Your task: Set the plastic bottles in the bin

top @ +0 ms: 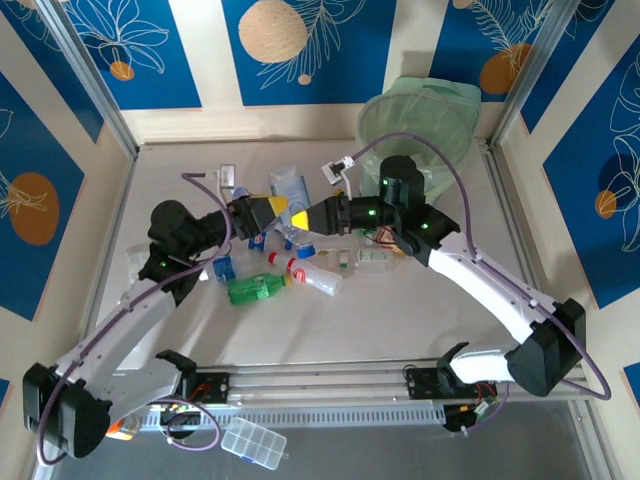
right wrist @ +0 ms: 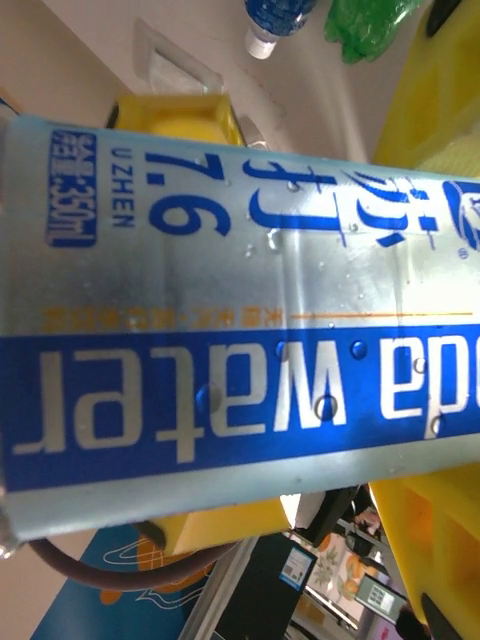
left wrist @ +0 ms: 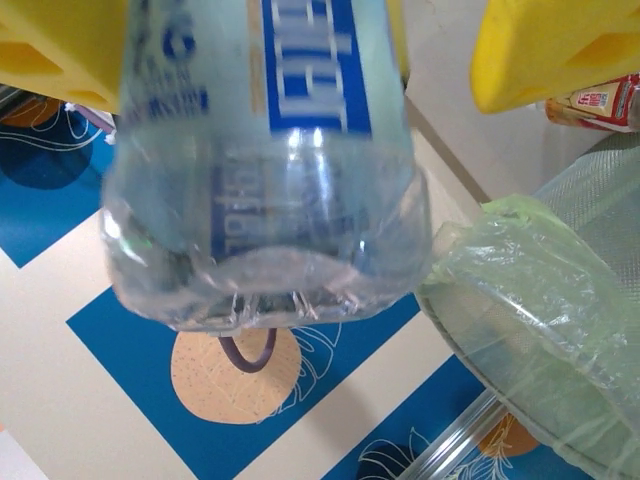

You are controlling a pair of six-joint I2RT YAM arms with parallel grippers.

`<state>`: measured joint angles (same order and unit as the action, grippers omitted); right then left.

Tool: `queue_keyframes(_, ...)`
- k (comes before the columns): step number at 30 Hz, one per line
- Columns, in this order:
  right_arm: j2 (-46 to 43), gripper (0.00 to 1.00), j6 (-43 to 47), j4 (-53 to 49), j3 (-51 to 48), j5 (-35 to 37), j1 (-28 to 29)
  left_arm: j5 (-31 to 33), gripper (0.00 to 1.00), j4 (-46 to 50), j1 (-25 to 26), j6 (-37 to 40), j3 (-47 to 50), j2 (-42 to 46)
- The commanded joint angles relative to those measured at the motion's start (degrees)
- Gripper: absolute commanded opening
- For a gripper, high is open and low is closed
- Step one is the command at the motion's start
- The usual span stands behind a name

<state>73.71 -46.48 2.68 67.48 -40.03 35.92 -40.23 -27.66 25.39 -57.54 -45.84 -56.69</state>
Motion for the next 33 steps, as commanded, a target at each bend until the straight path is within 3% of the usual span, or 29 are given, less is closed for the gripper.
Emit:
queue_keyframes(1,-3.76,0.51,3.62,-5.06,-0.12,2.96,-1.14,4.08,0.82,12.97,0.28,7.88,-2.57,4.09)
queue_keyframes(9,-7.24,0.47,13.54,-22.61,5.44,15.34,-3.38,16.33,0.80,38.44,0.28,17.76,-3.02,11.77)
queue_keyframes(12,-7.86,0.47,14.51,-26.38,8.31,19.50,-6.07,26.64,0.78,51.58,0.37,20.48,-4.12,13.34)
queue_keyframes(16,-6.31,0.46,17.56,-34.36,15.67,27.03,-9.34,35.23,0.76,61.31,0.37,22.82,-4.48,14.53)
queue_keyframes(20,-1.55,0.46,19.08,-42.92,25.52,35.15,-13.42,36.96,0.76,63.95,0.37,24.04,-3.74,15.50)
queue_keyframes(24,2.71,0.45,20.10,-45.27,32.53,41.63,-17.31,36.74,0.76,63.80,0.37,24.57,-3.38,15.55)
queue_keyframes(33,18.09,0.44,20.14,-52.93,48.76,47.60,-25.73,34.47,0.76,62.68,0.37,25.80,-3.55,13.84)
